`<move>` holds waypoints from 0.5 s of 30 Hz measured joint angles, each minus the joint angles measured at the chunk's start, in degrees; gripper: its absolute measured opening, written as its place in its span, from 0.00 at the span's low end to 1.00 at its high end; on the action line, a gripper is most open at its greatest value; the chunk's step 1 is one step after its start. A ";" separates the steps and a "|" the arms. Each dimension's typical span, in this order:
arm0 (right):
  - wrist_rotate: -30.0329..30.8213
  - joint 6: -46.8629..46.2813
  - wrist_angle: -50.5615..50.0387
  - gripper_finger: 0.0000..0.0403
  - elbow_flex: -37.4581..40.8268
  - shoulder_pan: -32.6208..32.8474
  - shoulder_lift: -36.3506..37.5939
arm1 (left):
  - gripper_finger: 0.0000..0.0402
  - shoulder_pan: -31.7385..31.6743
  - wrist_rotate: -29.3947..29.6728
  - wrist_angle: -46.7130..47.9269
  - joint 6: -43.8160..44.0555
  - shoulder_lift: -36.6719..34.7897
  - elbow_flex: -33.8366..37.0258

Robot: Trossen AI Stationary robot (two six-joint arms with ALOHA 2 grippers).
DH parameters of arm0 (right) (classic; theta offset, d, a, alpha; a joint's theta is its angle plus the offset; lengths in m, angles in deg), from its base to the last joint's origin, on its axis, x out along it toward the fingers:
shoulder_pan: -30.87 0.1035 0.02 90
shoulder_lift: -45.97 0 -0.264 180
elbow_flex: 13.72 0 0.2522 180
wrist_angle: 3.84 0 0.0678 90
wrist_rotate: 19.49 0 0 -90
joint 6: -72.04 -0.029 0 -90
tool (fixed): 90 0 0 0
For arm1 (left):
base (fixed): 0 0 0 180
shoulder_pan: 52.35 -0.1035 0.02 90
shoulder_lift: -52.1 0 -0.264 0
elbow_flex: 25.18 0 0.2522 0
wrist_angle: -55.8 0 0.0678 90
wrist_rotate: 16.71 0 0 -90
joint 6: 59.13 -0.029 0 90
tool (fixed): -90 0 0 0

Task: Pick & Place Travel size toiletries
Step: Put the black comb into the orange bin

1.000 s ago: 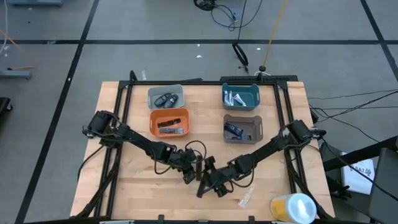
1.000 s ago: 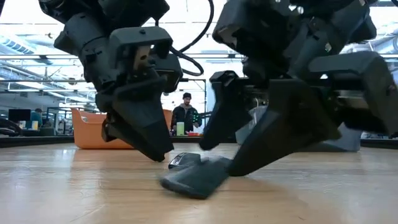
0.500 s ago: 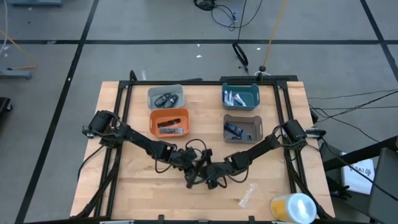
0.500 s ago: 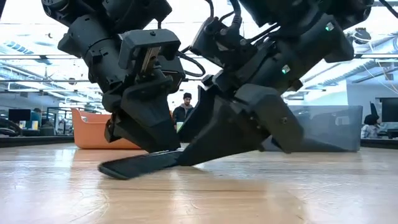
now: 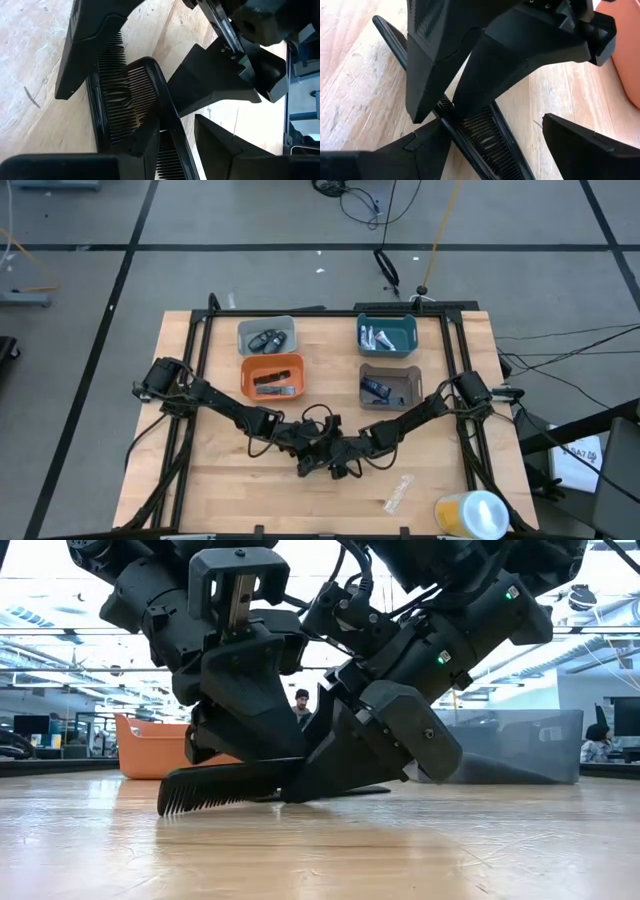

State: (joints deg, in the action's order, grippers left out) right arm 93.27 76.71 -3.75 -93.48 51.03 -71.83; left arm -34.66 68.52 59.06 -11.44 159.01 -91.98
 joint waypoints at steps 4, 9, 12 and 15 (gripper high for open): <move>-0.07 -0.07 0.04 0.73 0.00 0.03 0.00 | 0.30 0.00 -0.08 0.00 -0.23 0.00 0.00; -0.24 -0.01 0.07 0.71 0.00 0.04 0.04 | 0.30 0.00 -0.15 0.00 -1.05 -0.02 0.00; -0.32 0.07 0.06 0.68 0.00 0.11 0.04 | 0.30 0.00 -0.17 0.00 -1.51 -0.02 0.00; -0.45 0.11 0.02 0.62 0.00 0.18 0.04 | 0.30 0.00 -0.17 0.00 -1.53 -0.02 0.00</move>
State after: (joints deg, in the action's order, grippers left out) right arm 92.82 76.82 -3.74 -93.48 51.21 -71.79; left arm -34.66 68.34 59.06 -12.97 158.99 -91.98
